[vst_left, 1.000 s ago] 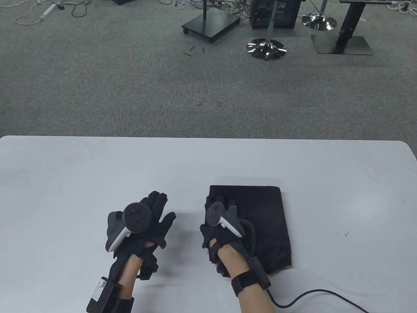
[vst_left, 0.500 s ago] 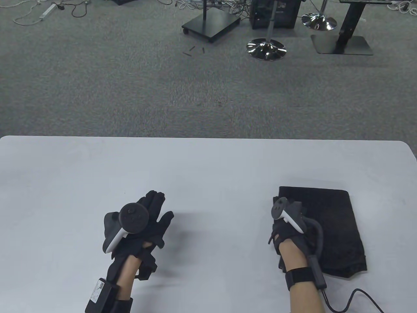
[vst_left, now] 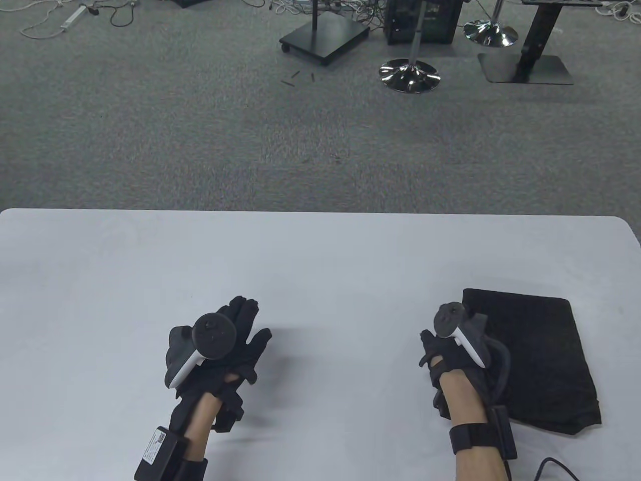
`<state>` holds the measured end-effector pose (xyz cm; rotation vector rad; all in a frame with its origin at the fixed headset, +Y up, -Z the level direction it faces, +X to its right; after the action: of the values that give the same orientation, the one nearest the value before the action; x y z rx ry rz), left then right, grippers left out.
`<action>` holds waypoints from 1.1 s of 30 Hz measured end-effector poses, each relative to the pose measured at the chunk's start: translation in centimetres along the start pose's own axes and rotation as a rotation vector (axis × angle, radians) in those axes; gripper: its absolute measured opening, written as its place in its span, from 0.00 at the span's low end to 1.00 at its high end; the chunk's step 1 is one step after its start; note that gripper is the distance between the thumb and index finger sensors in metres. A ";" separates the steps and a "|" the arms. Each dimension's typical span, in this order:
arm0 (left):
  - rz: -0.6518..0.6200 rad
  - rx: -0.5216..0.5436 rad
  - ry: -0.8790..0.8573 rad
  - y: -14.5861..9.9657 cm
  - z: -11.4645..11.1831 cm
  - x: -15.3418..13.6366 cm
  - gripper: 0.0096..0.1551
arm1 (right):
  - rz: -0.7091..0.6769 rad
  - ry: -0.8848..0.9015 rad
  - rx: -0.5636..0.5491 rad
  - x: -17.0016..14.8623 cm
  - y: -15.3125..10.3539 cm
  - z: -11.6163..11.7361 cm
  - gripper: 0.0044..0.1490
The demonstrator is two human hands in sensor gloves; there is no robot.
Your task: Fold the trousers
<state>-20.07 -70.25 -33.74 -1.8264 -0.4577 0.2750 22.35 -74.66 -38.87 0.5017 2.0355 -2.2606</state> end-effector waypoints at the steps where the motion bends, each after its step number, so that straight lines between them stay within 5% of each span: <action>1: -0.001 -0.002 0.011 0.1 -0.2 0.1 0.44 | -0.049 0.047 -0.049 1.5 -0.5 -0.6 0.45; 8: 0.014 -0.011 0.032 0.5 -0.8 -0.3 0.45 | -0.312 0.276 -0.164 9.0 -4.0 -2.5 0.45; 13: 0.023 0.000 0.051 0.7 -1.2 -0.9 0.46 | -0.433 0.259 -0.132 11.9 -5.6 -1.4 0.45; 33: 0.052 0.011 0.126 1.1 -2.2 -1.7 0.51 | -0.438 0.157 -0.026 11.9 -5.3 1.2 0.45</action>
<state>-20.47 -73.18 -34.18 -1.8345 -0.3205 0.1961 9.50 -73.07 -37.01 0.2554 2.4546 -2.4866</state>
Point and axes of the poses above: the tracker on the back of each hand, its own x axis roughly to the thumb side, its own y axis roughly from the wrist to the fingertips, z = x × y, the point moved 2 cm from there along y, roughly from the wrist to the fingertips, and after that the axes turned 8 degrees about -x, right-handed, at the moved point
